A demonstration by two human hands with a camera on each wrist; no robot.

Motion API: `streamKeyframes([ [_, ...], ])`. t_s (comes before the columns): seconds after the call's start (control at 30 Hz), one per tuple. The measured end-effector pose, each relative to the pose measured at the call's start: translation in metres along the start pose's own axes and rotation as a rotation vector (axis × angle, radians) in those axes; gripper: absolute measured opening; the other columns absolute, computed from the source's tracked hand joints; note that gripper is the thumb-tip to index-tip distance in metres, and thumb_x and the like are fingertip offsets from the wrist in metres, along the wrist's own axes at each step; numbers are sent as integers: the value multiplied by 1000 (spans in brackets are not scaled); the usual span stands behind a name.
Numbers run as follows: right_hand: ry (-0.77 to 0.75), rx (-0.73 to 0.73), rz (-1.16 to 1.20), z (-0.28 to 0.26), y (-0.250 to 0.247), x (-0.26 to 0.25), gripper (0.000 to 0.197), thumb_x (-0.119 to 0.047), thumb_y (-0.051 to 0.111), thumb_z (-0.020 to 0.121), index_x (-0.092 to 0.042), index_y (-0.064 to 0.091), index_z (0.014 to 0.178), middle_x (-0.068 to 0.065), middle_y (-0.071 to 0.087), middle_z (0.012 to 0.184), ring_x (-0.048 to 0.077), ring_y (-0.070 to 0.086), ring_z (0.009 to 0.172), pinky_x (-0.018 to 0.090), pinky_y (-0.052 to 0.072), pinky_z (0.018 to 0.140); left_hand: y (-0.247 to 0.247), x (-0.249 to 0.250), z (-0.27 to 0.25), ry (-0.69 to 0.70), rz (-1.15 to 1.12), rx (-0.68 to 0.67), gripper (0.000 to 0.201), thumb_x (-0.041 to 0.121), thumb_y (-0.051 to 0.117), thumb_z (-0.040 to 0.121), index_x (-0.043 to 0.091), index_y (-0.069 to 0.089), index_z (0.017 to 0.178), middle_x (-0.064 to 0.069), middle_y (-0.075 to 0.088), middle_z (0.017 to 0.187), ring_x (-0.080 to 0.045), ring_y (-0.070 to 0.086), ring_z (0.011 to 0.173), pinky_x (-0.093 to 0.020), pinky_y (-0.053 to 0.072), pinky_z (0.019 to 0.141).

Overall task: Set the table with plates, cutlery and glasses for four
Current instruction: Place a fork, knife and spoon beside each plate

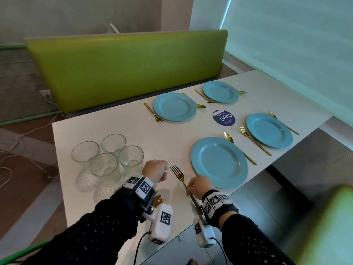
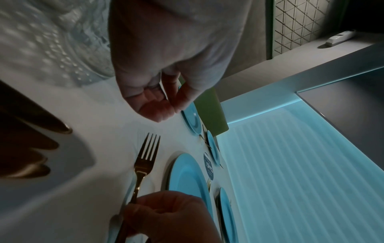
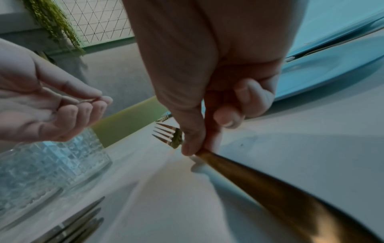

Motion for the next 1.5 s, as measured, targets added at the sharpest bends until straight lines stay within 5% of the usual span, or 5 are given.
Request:
streamKeyframes([
  [0.17,26,32,-56,4,2,-3,20,-23,69,79,-14,74,96,5,72,102,21,66,97,33,56,86,-10,-4,1,-15,11,14,14,7,52,90,11,53,76,-6,55,78,-14,51,64,-22,49,60],
  [0.47,129,147,-61,17,-12,5,29,-28,70,79,-12,67,104,6,69,104,24,65,98,32,54,83,-16,-3,5,-12,48,-4,7,6,51,90,5,56,95,-7,55,77,-14,52,65,-22,49,60],
  [0.83,197,208,-41,26,-34,25,36,-28,71,76,-7,60,103,9,65,99,27,63,96,29,48,73,-25,-9,10,-27,62,-14,15,6,51,90,8,53,75,-7,54,76,-15,51,64,-24,46,58],
  [1.0,201,208,-60,25,-37,30,37,-29,71,77,-6,57,104,5,53,84,25,59,88,28,44,69,-21,-10,8,-26,74,-20,16,6,51,90,9,53,74,-7,55,75,-15,51,63,-23,47,59],
  [1.5,190,230,-23,27,-39,34,34,-26,72,76,-7,59,101,5,54,83,24,52,75,27,45,66,-18,-15,5,-32,140,-28,15,5,50,90,8,53,76,-8,54,78,-16,50,61,-23,45,57],
])
Point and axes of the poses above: each hand's wrist, its own z-axis towards the middle knuckle, its own y-axis out of the palm, x = y × z, the point moved 9 cm from there along z, towards the middle knuckle
